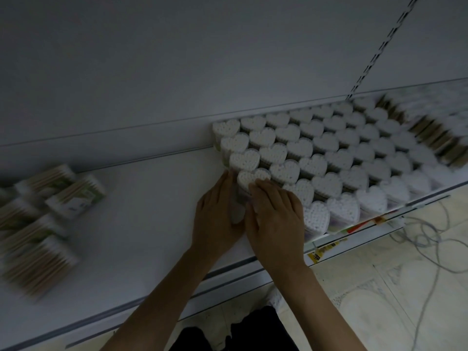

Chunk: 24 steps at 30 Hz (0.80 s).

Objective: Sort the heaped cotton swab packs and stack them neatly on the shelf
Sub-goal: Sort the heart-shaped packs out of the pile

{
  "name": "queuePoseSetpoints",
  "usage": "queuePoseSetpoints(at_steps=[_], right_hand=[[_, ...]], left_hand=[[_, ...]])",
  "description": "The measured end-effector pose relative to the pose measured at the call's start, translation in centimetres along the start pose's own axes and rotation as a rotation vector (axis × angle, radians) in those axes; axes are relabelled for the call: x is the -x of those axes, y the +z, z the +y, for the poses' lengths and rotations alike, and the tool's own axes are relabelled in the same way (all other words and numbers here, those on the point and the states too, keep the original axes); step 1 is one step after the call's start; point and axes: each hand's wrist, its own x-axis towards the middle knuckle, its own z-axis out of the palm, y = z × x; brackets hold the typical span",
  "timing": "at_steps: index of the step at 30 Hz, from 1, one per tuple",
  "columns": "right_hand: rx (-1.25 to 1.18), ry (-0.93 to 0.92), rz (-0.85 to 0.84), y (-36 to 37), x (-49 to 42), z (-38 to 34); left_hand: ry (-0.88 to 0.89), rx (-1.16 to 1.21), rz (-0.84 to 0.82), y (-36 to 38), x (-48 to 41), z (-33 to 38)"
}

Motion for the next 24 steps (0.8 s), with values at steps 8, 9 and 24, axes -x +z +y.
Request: queuePoseSetpoints(at_steps=[8, 9, 24], right_hand=[[0.003, 0.015, -0.039, -0.6, 0.5, -0.6], [-0.012, 0.015, -0.036, -0.7, 0.6, -1.0], [-0.711, -0.159, -0.568, 2.2, 1.7, -13.4]], left_hand=[[-0.045, 0.058, -0.033, -0.6, 0.1, 0.2], [-0.052, 0.084, -0.032, -0.8, 0.2, 0.3], [-0.111, -0.184, 0.627, -15.2, 13.0, -3.9]])
